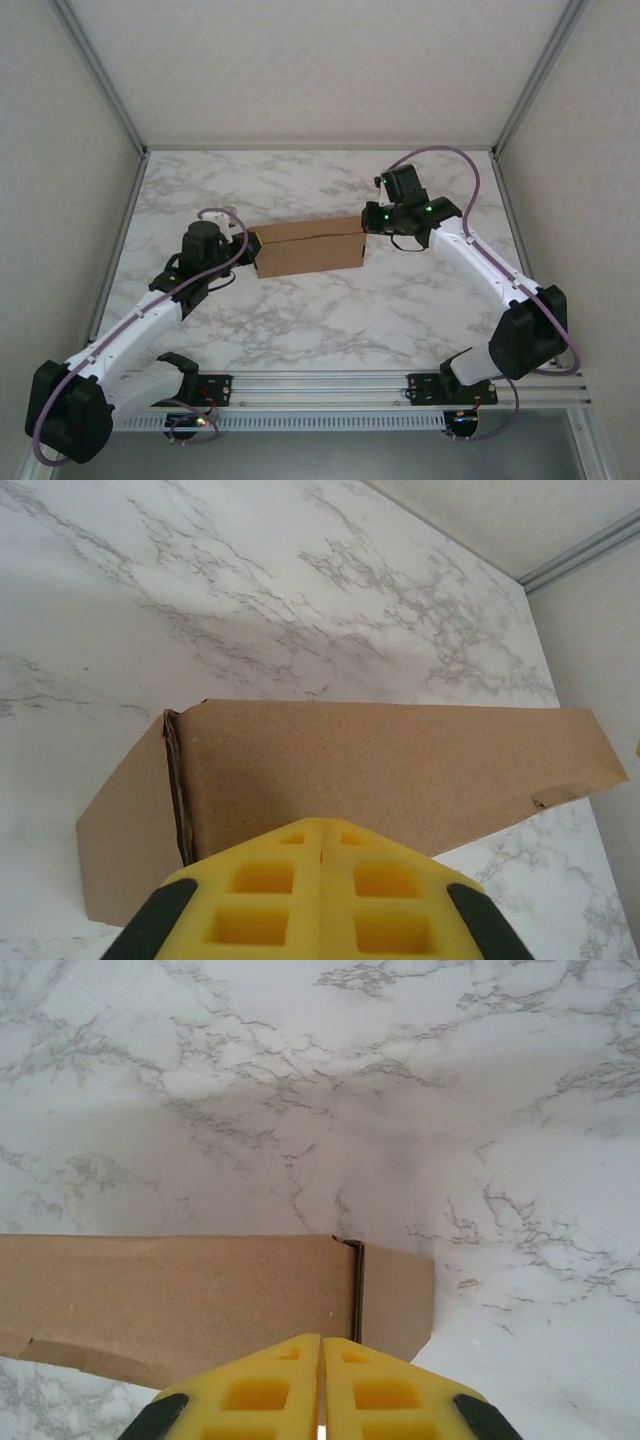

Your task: Fold the paper box

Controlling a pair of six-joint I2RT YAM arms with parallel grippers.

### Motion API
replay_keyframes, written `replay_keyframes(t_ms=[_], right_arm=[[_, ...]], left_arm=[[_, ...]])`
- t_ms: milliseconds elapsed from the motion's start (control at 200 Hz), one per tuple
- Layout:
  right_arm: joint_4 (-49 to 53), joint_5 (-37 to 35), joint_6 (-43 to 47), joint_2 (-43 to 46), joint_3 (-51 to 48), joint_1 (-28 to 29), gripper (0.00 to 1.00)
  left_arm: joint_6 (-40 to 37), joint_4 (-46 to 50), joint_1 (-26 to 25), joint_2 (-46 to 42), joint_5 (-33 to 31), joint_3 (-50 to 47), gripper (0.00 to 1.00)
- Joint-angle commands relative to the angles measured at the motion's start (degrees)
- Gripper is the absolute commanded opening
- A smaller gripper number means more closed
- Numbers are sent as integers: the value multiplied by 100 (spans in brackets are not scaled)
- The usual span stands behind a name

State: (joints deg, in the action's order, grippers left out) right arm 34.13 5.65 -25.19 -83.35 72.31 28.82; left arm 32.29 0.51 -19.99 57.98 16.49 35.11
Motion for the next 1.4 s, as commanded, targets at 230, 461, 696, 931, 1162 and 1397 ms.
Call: replay_keyframes(t_ms=[230, 461, 696, 931, 1162, 1397], right_arm=[[41, 89, 174, -308, -152, -48, 8], [107, -123, 154, -548, -599, -48, 6], [145, -222, 141, -513, -1158, -9, 4], [-364, 24, 77, 21, -1480, -9, 5], [-1128, -158, 53, 1262, -2348, 404, 5], [-1163, -591, -114, 2057, -2979, 894, 4]], left_arm=[[-250, 887, 74, 192, -199, 22, 0], [-275, 854, 76, 275, -260, -19, 0], [-19, 754, 83, 423, -225, -173, 0], [87, 636, 83, 452, -269, -258, 0], [523, 612, -26, -335, -363, -697, 0], [1075, 740, -445, -993, -511, -1161, 0]])
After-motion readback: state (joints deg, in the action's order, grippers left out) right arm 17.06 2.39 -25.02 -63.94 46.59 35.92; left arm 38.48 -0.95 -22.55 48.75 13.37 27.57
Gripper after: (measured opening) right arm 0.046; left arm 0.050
